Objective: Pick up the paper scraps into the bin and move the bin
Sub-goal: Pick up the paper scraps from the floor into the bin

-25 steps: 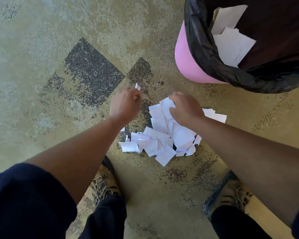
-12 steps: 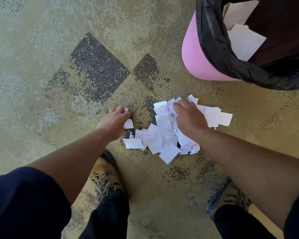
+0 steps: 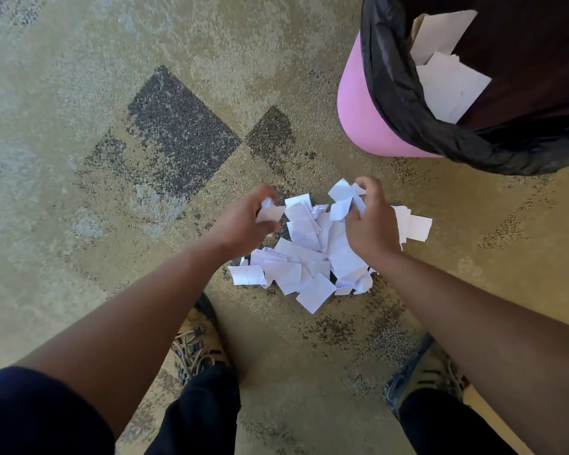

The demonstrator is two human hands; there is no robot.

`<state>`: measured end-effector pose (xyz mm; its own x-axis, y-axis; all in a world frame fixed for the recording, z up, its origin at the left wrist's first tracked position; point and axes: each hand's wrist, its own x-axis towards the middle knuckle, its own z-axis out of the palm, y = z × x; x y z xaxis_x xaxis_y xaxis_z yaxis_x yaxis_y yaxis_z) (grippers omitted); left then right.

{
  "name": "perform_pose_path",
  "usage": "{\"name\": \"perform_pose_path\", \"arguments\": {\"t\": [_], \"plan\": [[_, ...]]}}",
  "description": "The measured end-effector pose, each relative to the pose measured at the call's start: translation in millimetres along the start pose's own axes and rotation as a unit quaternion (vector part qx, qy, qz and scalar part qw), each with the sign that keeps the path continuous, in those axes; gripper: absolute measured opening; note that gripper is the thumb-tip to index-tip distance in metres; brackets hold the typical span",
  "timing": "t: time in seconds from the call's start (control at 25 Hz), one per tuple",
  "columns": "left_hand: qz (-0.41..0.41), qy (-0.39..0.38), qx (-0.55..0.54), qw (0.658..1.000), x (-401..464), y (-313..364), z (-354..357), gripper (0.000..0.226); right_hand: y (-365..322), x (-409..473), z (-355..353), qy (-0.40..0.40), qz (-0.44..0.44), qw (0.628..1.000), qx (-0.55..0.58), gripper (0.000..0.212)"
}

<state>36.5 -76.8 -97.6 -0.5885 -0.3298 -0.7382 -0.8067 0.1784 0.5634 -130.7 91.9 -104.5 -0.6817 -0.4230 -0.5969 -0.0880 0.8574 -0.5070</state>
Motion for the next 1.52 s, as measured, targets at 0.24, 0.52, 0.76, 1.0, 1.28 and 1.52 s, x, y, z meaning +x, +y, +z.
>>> {"name": "perform_pose_path", "arguments": {"t": [0.24, 0.52, 0.76, 1.0, 1.28, 1.52], "plan": [[0.032, -0.039, 0.034, 0.998, 27.8, 28.5, 15.3, 0.018, 13.0, -1.8, 1.2, -0.017, 0.063, 0.993, 0.096, 0.023], [0.046, -0.09, -0.12, 0.988, 22.2, 35.4, 38.6, 0.024, 3.1, -19.8, -8.0, -0.149, 0.097, 0.921, 0.346, 0.022], [0.045, -0.024, -0.076, 0.996, 7.1, 35.1, 50.7, 0.046, 5.0, -23.6, -5.4, -0.183, 0.098, 0.915, 0.345, 0.013], [-0.01, -0.007, -0.017, 1.0, 11.5, 27.3, 52.3, 0.026, 10.1, -23.8, -3.5, -0.207, 0.049, 0.945, 0.247, 0.031], [0.039, -0.032, 0.207, 0.977, 41.8, 26.1, 46.1, 0.018, 20.9, 17.6, -11.8, -0.111, -0.073, 0.97, -0.202, 0.059], [0.081, 0.014, 0.283, 0.956, 45.4, 27.5, 54.8, 0.02, 20.5, 29.2, 7.3, -0.195, -0.056, 0.957, -0.209, 0.072]]}}
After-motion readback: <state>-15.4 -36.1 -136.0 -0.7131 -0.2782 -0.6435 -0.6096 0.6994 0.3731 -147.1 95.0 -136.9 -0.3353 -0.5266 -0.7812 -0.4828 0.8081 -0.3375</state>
